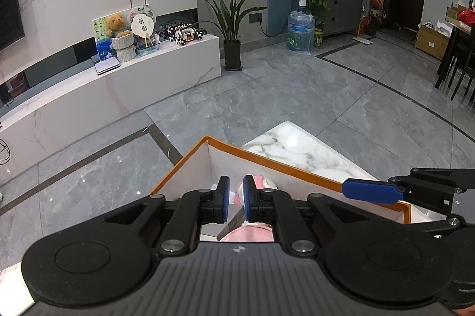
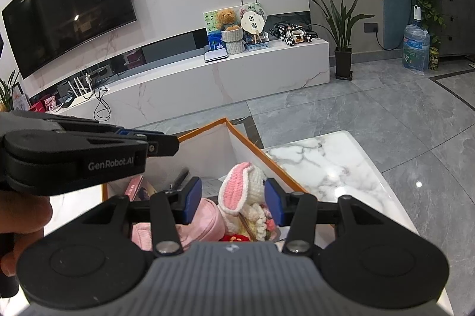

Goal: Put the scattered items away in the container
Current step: 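Lower the ball into the orange box with the right tool while the left tool drops the pen in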

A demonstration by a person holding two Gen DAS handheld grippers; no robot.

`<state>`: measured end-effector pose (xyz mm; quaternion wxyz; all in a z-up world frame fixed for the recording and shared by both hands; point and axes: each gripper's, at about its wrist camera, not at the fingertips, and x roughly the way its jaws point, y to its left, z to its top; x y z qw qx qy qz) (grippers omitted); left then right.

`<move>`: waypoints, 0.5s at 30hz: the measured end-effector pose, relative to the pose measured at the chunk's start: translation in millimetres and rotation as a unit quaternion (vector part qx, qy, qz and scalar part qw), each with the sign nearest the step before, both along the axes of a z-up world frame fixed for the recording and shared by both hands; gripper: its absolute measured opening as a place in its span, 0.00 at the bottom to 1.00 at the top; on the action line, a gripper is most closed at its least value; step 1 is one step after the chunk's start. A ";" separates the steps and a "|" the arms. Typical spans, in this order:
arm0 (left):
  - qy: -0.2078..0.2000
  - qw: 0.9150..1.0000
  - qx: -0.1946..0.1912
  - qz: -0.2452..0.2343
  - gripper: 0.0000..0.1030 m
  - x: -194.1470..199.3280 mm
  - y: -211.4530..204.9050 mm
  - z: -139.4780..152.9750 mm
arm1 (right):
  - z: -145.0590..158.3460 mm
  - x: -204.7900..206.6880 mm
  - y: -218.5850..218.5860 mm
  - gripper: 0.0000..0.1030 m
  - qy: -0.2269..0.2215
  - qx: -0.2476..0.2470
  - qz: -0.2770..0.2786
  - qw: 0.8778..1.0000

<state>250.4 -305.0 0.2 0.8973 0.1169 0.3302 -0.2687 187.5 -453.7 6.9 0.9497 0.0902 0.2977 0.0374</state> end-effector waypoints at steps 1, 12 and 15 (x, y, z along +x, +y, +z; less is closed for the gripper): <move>0.001 1.000 0.001 0.000 0.10 0.4 -0.4 -0.6 | 0.0 0.2 -0.1 0.49 0.000 0.000 0.000 1.000; 0.003 1.000 0.005 0.001 0.10 -2.2 -1.0 -3.2 | 1.6 -1.1 1.5 0.49 -0.001 -0.001 0.001 1.000; 0.001 1.000 0.005 0.002 0.10 -3.7 -0.2 -3.6 | 3.0 -0.7 0.3 0.49 -0.003 -0.002 0.002 1.000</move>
